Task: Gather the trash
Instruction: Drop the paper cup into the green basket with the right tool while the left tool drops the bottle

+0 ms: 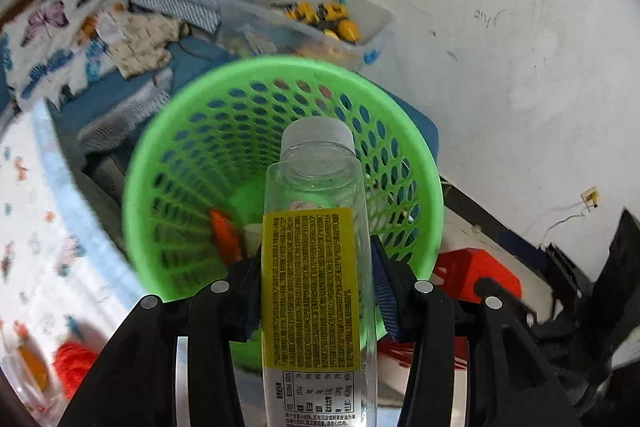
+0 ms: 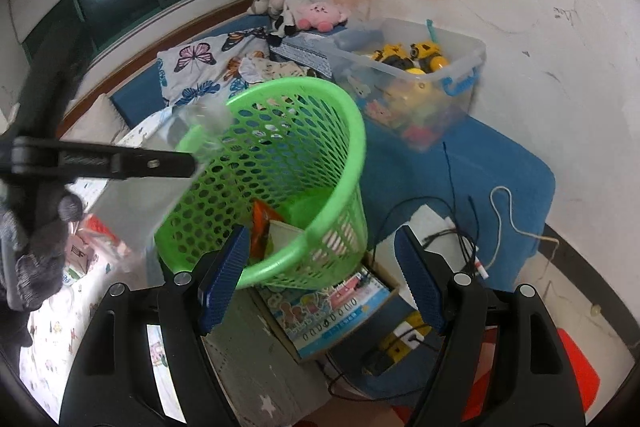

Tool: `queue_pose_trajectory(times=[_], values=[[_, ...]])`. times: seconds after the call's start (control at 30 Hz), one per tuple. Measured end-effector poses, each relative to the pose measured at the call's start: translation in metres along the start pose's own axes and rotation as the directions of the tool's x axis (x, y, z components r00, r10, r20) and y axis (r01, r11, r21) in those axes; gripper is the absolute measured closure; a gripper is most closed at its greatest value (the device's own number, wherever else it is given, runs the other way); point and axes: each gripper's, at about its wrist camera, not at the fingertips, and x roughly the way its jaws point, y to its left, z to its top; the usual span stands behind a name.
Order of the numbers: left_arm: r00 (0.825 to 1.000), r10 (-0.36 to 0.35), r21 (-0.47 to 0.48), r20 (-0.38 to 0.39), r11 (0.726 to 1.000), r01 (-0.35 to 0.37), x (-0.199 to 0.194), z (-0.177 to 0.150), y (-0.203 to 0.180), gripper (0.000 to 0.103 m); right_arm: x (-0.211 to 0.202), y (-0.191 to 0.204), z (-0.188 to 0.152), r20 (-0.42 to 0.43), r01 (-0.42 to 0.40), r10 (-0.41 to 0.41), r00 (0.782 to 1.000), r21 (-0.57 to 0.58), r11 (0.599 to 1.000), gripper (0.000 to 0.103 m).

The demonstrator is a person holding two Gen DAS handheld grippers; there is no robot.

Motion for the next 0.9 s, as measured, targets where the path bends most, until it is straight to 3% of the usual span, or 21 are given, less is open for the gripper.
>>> queue_pose_trajectory(times=[0.2, 0.43, 0.7, 0.9], values=[[0.990, -0.036, -0.018, -0.134, 0.999, 0.034, 0.045, 0.010, 0.000, 0.058, -0.002, -0.004, -0.010, -0.010, 0.013, -0.013, 1.000, 0.008, 1.000, 0.028], [0.980, -0.054, -0.042, -0.190, 0.998, 0.047, 0.076, 0.013, 0.001, 0.058, -0.002, -0.008, -0.013, -0.018, 0.022, -0.022, 1.000, 0.023, 1.000, 0.028], [0.983, -0.112, -0.076, -0.146, 0.992, 0.101, 0.075, 0.014, 0.007, 0.058, -0.002, -0.003, -0.017, -0.024, 0.019, -0.018, 1.000, 0.022, 1.000, 0.028], [0.998, -0.050, -0.071, -0.031, 0.996, 0.048, 0.017, 0.001, 0.013, 0.058, -0.010, 0.003, -0.017, -0.010, -0.003, 0.003, 1.000, 0.010, 1.000, 0.028]])
